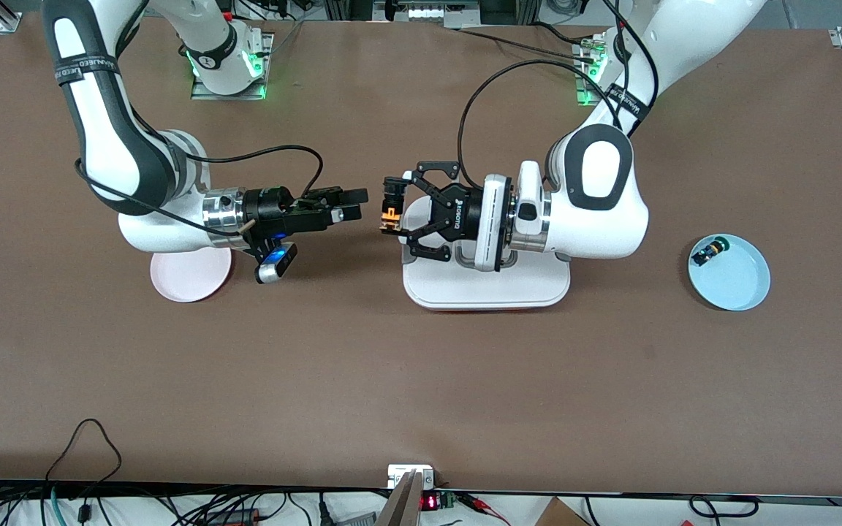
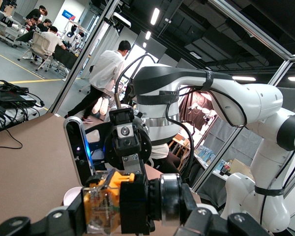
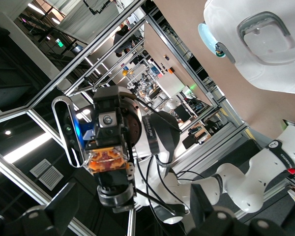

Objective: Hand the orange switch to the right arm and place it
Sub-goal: 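Close the right gripper on the orange switch held by the left gripper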

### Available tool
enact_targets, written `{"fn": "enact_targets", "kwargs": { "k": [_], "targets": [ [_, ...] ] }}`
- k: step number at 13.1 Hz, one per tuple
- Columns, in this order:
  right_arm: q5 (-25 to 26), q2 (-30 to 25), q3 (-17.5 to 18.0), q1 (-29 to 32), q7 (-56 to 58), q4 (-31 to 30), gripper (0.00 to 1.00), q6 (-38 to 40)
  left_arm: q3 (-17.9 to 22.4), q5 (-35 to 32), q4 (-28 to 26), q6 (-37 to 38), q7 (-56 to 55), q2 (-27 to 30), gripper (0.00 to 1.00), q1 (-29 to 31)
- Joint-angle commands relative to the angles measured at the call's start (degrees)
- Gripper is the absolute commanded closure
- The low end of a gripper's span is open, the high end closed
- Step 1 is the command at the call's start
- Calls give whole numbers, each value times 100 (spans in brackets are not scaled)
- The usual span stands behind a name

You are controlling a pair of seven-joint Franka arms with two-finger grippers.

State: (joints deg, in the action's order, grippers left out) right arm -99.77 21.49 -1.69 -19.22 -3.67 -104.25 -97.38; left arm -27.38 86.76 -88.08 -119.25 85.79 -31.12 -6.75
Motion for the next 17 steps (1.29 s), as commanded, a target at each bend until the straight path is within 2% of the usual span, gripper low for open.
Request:
{"fn": "enact_targets", "kwargs": {
  "k": [1, 6, 11, 17],
  "targets": [
    [-147, 47, 63, -30, -178, 202, 0, -158, 5, 227, -122, -186, 228, 115, 76, -90],
    [-156, 92, 63, -47, -424, 370, 0, -395, 5, 227, -122, -177, 228, 107, 76, -90],
    [-420, 136, 63, -293, -363, 379, 0, -835, 5, 227, -122, -177, 219, 107, 76, -90],
    [-438, 110, 63, -381, -328, 335, 0, -871, 5, 227, -122, -177, 219, 107, 76, -90]
  ]
}}
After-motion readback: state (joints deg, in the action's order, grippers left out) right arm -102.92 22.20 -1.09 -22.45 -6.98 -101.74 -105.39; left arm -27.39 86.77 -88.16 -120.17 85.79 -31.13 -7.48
